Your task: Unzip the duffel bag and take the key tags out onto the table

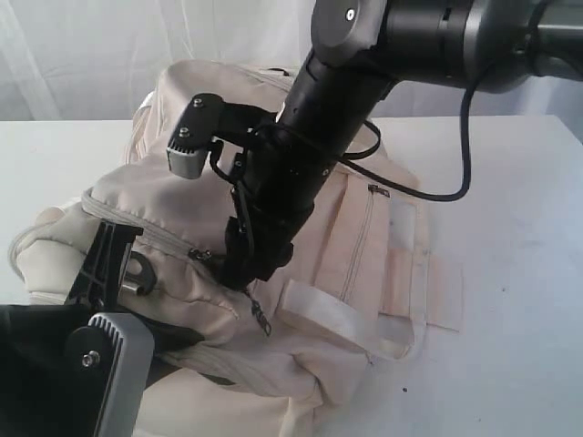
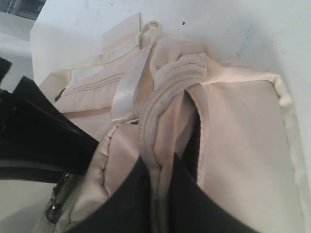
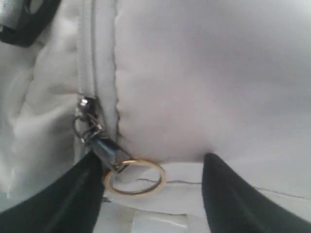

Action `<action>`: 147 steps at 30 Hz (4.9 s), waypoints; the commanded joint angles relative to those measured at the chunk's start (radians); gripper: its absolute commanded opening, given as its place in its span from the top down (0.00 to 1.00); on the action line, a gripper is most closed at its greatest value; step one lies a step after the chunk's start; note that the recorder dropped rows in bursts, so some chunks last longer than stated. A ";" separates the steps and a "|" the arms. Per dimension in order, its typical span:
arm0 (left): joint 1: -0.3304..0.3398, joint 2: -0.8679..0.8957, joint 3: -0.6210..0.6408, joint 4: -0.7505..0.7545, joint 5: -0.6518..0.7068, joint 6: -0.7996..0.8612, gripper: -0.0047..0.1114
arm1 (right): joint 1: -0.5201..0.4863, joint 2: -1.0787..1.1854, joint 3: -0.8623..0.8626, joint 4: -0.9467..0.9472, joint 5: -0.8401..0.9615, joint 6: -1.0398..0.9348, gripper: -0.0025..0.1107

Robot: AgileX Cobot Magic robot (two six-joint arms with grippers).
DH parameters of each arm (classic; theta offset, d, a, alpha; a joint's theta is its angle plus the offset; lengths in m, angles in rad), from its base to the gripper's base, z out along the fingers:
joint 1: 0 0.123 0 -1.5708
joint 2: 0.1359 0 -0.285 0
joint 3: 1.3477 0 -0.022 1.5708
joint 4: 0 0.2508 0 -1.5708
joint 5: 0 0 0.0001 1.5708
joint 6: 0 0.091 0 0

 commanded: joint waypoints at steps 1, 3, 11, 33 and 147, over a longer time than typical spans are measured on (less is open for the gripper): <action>-0.005 -0.007 -0.003 -0.018 0.022 -0.009 0.96 | -0.007 -0.001 0.005 0.005 0.052 -0.012 0.68; -0.005 -0.007 -0.003 -0.018 0.022 -0.009 0.96 | -0.007 -0.001 0.005 0.005 0.071 -0.012 0.74; -0.005 -0.007 -0.003 -0.018 0.022 -0.009 0.96 | -0.007 -0.039 0.003 0.005 0.077 -0.012 0.93; -0.005 -0.007 -0.003 -0.018 0.022 -0.009 0.96 | 0.100 -0.076 -0.142 0.012 -0.154 0.018 0.98; -0.046 -0.230 -0.005 -0.049 0.014 -0.041 0.62 | -0.068 0.258 -0.490 -0.078 -0.565 0.281 0.98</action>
